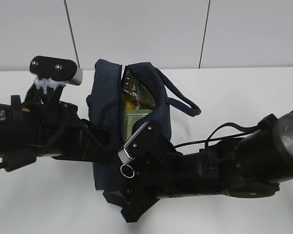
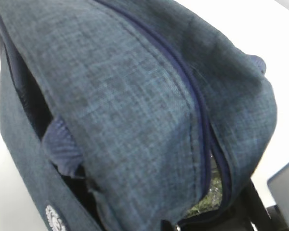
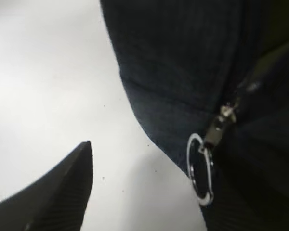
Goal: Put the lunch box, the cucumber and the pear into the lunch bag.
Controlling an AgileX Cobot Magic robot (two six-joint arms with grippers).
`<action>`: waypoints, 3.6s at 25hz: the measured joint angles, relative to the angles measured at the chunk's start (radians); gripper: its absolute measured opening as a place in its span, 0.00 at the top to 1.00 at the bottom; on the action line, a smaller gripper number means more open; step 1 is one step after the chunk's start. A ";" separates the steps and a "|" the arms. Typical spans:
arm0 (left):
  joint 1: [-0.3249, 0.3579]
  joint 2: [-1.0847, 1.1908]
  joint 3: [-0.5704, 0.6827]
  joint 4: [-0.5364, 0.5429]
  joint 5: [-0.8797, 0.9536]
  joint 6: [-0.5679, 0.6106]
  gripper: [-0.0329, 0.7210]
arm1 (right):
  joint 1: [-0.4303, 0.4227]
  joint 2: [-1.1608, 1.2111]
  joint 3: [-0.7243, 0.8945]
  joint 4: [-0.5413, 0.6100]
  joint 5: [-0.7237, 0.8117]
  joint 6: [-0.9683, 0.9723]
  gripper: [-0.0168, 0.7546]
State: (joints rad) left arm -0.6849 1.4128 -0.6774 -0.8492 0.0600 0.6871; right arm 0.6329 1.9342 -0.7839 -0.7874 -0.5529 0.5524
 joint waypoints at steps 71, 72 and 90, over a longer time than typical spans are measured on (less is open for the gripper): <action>-0.001 0.029 0.000 0.001 -0.014 0.001 0.95 | 0.000 -0.392 0.031 -0.204 0.297 0.203 0.98; -0.001 0.029 0.000 0.001 -0.014 0.001 0.95 | 0.000 -0.392 0.029 -0.204 0.297 0.203 0.98; -0.001 0.029 0.000 0.001 -0.014 0.001 0.95 | 0.000 -0.394 -0.065 -0.198 0.284 0.203 0.98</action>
State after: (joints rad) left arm -0.6859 1.4422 -0.6774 -0.8483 0.0456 0.6879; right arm 0.6329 1.5404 -0.8487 -0.9853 -0.2694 0.7554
